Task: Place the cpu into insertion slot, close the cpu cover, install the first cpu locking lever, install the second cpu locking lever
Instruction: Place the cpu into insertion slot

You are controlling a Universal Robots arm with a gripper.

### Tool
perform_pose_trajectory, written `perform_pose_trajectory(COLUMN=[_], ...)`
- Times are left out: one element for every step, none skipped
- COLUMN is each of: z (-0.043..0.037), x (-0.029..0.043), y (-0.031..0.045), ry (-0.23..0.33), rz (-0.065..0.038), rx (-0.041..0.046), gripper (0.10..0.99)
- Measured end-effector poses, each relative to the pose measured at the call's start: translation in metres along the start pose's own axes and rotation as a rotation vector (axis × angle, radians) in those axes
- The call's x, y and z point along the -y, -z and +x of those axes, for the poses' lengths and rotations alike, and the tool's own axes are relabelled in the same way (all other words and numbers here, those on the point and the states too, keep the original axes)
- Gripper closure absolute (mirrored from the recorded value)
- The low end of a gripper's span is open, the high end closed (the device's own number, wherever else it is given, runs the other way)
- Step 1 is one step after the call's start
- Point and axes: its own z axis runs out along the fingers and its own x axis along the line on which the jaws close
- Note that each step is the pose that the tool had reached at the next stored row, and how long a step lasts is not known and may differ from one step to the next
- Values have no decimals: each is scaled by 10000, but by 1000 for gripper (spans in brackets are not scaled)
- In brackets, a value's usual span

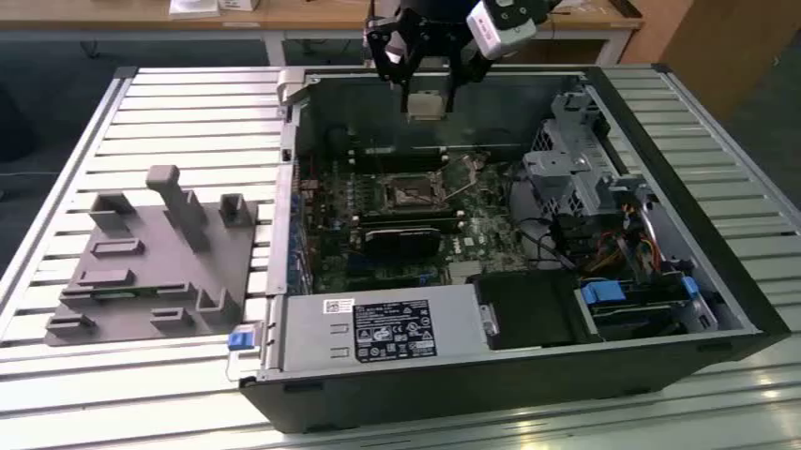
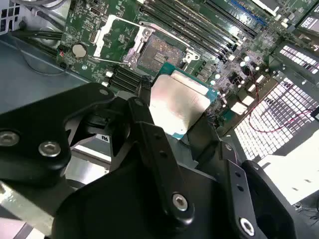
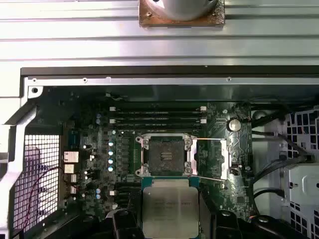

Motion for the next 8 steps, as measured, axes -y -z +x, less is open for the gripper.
perform_pose_trajectory(z=[0, 0, 0, 0, 0, 0, 0, 0], x=[0, 0, 0, 0, 0, 0, 0, 0], y=[0, 0, 0, 0, 0, 0, -1, -1], ry=[-1, -1, -5, -18, -66, -150, -298, -484], rz=[0, 0, 0, 0, -1, -2, -5, -8], rx=[0, 0, 0, 1, 6, 14, 26, 43], gripper=[545, 545, 545, 545, 545, 545, 545, 545])
